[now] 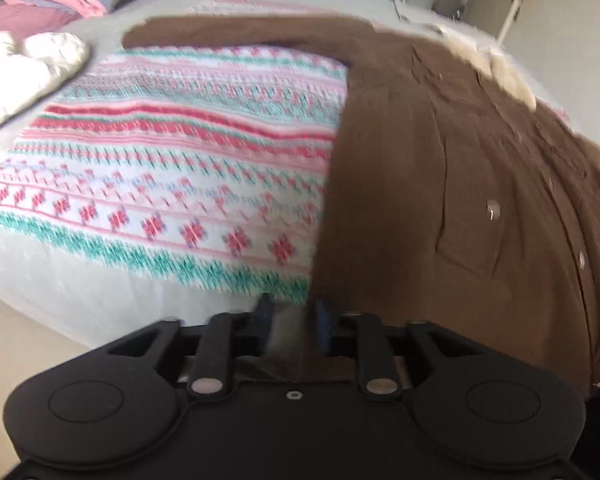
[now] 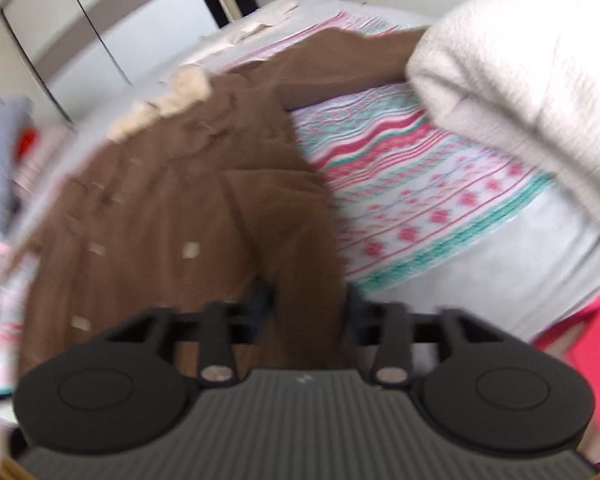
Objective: Fold large clothes
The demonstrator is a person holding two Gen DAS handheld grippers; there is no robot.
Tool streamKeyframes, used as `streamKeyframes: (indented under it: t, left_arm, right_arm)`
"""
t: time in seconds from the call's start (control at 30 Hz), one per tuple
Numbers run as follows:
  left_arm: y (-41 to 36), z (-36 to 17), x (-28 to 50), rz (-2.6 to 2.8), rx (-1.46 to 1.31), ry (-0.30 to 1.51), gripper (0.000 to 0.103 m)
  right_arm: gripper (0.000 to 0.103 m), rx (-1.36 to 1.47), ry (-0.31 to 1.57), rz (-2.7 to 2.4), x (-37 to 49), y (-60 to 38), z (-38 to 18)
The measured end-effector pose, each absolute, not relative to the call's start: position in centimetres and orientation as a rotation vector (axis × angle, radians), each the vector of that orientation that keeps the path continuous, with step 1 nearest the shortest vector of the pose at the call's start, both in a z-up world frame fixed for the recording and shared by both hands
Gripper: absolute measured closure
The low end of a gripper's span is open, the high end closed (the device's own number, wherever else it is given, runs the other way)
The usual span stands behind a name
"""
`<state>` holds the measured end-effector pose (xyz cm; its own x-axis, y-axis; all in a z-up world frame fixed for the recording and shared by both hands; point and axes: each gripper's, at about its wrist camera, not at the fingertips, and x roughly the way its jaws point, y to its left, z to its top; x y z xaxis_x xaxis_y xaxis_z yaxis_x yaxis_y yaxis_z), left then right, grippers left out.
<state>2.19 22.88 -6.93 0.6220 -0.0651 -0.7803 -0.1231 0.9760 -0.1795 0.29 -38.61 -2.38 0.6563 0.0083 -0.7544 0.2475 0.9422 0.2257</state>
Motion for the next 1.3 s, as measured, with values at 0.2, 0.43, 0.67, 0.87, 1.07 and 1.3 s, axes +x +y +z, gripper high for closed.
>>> streamKeyframes:
  t: [0.2,0.43,0.67,0.87,1.07,1.3]
  left_arm:
    - [21.2,-1.4,4.1,-0.011,-0.223,0.677,0.007]
    - [23.0,2.1,10.1,0.051,-0.25,0.601,0.0]
    - [32.0,-0.3,19.9,0.215,-0.396,0.639,0.0]
    - [42.0,-6.6,27.5,0.349,-0.709,0.619,0.003]
    - [45.9,-9.6,31.9,0.43,-0.797,0.471,0.038]
    - [41.6,-5.3,29.9,0.662,-0.413,0.356,0.097]
  right_arm:
    - [0.011,0.167,0.712,-0.132,1.1,-36.5,1.6]
    - [0.002,0.085,0.695,-0.022,5.6,-32.5,3.9]
    - [0.0,0.026,0.7,0.092,14.5,-27.3,4.4]
    - [0.0,-0.024,0.752,0.133,21.5,-23.1,1.2]
    - [0.0,-0.088,0.859,0.152,26.7,-19.3,-3.3]
    - [0.001,-0.191,0.87,0.209,29.6,-15.3,-5.0]
